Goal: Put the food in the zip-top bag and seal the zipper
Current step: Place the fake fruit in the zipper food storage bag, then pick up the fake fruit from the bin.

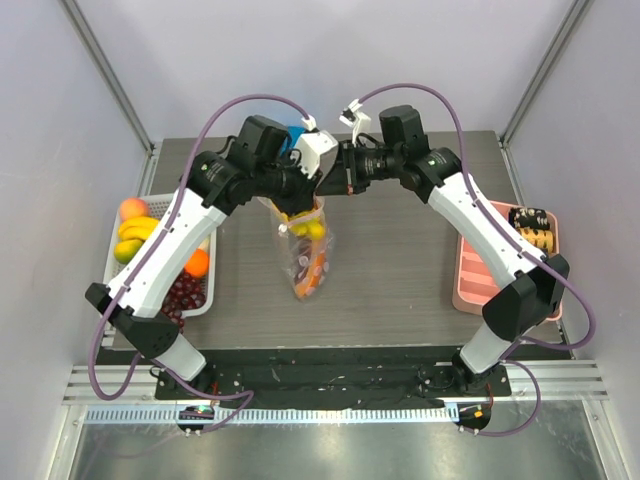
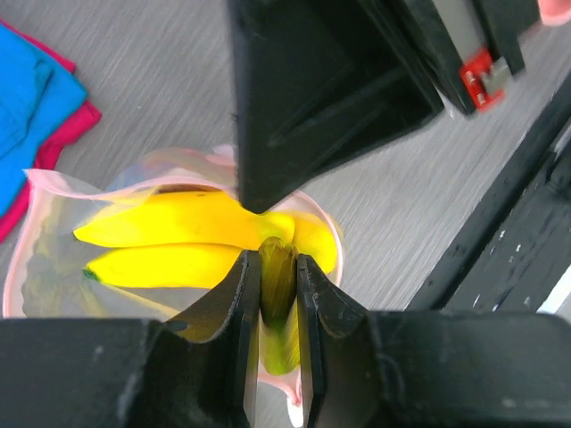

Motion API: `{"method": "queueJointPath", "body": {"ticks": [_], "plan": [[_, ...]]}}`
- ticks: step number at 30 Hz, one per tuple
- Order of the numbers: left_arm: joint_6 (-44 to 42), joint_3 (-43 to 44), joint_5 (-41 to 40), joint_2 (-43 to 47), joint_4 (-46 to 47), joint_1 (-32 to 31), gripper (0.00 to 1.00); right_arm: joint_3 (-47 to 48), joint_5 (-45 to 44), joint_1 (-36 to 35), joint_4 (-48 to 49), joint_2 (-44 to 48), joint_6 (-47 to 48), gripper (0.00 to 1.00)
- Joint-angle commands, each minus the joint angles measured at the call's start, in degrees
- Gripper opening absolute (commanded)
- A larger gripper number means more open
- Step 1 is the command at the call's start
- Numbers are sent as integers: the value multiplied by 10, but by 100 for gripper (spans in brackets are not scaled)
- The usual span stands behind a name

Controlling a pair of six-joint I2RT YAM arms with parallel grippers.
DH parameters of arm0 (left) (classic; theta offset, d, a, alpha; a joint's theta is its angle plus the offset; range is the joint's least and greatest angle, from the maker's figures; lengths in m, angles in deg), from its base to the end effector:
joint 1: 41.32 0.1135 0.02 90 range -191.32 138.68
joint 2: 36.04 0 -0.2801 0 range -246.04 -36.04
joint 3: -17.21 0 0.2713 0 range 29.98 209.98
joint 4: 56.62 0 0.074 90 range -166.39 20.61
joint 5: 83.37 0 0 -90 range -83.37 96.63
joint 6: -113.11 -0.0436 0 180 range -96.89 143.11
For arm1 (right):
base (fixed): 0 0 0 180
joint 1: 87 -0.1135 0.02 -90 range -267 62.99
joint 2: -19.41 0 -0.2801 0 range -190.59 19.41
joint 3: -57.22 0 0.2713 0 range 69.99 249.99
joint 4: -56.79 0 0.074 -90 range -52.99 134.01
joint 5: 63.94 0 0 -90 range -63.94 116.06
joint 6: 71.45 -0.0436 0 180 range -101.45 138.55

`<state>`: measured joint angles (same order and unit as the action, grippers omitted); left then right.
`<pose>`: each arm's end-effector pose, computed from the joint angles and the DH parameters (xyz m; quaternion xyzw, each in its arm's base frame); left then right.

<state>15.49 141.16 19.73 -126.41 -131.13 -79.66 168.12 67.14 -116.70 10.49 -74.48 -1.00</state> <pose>0.2573 -0.2161 0.4673 0.3964 0.8136 -0.2093 0.3703 0.3260 0.2189 0.4200 -0.2481 0.7892 0.4724 0.3040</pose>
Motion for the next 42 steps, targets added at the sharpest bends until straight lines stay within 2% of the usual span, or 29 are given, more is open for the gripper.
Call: {"method": "queueJointPath", "body": {"ticks": [1, 7, 10, 12, 13, 14, 17, 20, 24, 26, 27, 29, 30, 33, 34, 36, 37, 39, 40, 41, 42], "plan": [[-82, 35, 30, 2, -43, -4, 0, 39, 15, -1, 12, -2, 15, 1], [-171, 65, 78, -11, -142, -14, 2, 60, 15, 1, 10, -19, 18, 1], [-181, 47, 102, 8, -144, -14, 18, 70, 18, 1, 10, -25, 17, 1], [-180, 30, 87, 22, -122, -15, 35, 74, 19, 2, 8, -25, 20, 1], [-180, 28, 79, 33, -115, -14, 47, 73, 19, 3, 8, -25, 19, 1], [-174, 26, 68, 39, -107, -14, 68, 73, 20, 3, 8, -25, 20, 1], [-149, 21, 29, 61, -74, -13, 86, 72, 23, 2, 6, -24, 21, 1], [-131, 13, 21, 87, -52, -10, 94, 70, 26, 2, 4, -23, 21, 1], [-80, -23, 19, 141, 14, 20, 100, 66, 28, 2, 3, -20, 22, 1], [-19, -28, 40, 157, 35, 58, 100, 61, 27, 2, 2, -18, 22, 1], [8, -32, 52, 162, 42, 111, 100, 59, 27, 2, 2, -16, 22, 1], [58, -54, 75, 173, 57, 165, 100, 49, 26, 2, 1, -10, 27, 1], [67, -63, 75, 181, 57, 218, 100, 45, 25, 3, -1, -7, 29, 1], [74, -92, 81, 178, 36, 293, 100, 30, 22, 2, -3, 0, 36, 1], [74, -104, 83, 172, 27, 336, 100, 22, 22, 2, -4, 1, 36, 1], [73, -115, 66, 151, -2, 377, 99, 15, 19, 2, -6, 5, 40, 1], [72, -126, 56, 142, -10, 433, 98, 9, 19, 2, -7, 5, 40, 1], [89, -133, 34, 122, -28, 487, 96, 4, 19, 2, -10, 9, 43, 1], [95, -142, 23, 121, -27, 526, 99, 1, 18, 1, -11, 11, 44, 1], [107, -152, 1, 121, -19, 542, 100, -1, 17, 2, -11, 12, 47, 1], [143, -162, -80, 124, -9, 551, 100, -2, 16, 2, -11, 12, 48, 1]]}}
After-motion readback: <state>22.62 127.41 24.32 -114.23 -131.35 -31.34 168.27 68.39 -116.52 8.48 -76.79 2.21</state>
